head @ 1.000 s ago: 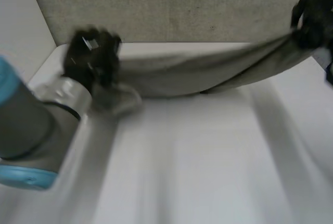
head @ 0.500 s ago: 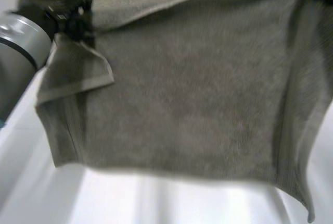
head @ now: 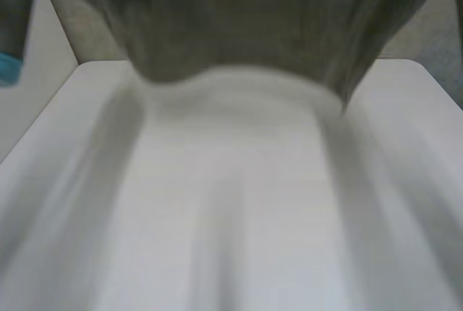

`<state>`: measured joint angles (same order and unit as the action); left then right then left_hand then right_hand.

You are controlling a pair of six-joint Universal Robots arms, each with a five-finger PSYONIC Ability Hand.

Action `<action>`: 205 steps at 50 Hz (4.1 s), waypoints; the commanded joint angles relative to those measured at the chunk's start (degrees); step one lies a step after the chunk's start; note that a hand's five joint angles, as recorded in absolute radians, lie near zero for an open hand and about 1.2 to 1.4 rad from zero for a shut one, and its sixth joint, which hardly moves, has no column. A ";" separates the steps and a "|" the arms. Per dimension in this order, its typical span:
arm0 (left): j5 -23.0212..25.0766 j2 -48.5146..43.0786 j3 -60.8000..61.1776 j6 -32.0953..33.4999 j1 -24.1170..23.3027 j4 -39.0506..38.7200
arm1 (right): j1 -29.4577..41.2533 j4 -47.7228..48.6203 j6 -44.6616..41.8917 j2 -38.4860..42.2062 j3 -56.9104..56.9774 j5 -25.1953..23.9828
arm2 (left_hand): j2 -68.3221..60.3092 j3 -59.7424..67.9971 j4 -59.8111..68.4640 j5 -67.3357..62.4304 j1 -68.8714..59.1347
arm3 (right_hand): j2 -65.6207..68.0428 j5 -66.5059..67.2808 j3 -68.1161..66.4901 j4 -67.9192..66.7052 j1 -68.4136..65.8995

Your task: Fold the towel.

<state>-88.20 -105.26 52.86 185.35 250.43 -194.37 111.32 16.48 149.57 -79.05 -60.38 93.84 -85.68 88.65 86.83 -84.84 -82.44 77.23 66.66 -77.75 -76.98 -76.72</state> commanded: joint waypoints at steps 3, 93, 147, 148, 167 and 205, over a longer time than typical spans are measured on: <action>3.74 0.85 9.19 -1.48 2.61 3.03 | 0.04 -11.03 0.19 -1.72 -5.10 -5.25 | 5.68 -8.65 -6.83 14.84 2.44 | 2.77 3.34 -2.25 -3.02 -3.28; 6.20 -5.30 56.48 16.62 -1.96 -2.06 | -9.90 -5.32 -1.91 3.91 -43.94 -8.67 | 59.15 -62.13 -60.31 68.31 55.92 | 2.77 3.34 -2.25 -3.02 -3.28; -1.97 -9.26 51.38 21.46 4.46 -7.95 | -10.16 -4.26 -2.27 3.64 -44.38 -8.67 | 32.91 -35.88 -34.06 42.06 29.67 | 2.77 3.34 -2.25 -3.02 -3.28; -2.06 -9.52 51.64 21.54 4.28 -7.78 | -10.16 -4.26 -2.27 3.64 -44.38 -8.67 | 26.74 -29.72 -27.90 35.90 23.51 | 2.77 3.34 -2.25 -3.02 -3.28; -1.62 15.49 49.72 23.04 5.60 -6.28 | -10.25 -5.14 -0.17 -15.05 -38.51 -8.59 | 5.68 -8.65 -6.83 14.84 2.44 | 2.77 3.34 -2.25 -3.02 -3.28; 2.77 -12.07 3.92 22.07 4.28 10.24 | -7.35 -21.67 -6.75 12.61 9.32 -6.74 | 5.68 -8.65 -6.83 14.84 2.44 | 2.77 3.34 -2.25 -3.02 -3.28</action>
<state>-85.12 -114.39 69.80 208.15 255.40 -185.70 100.70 -13.54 144.62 -70.63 -59.55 80.44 -87.08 88.60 86.77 -84.87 -82.81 77.55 67.36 -77.77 -76.98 -76.71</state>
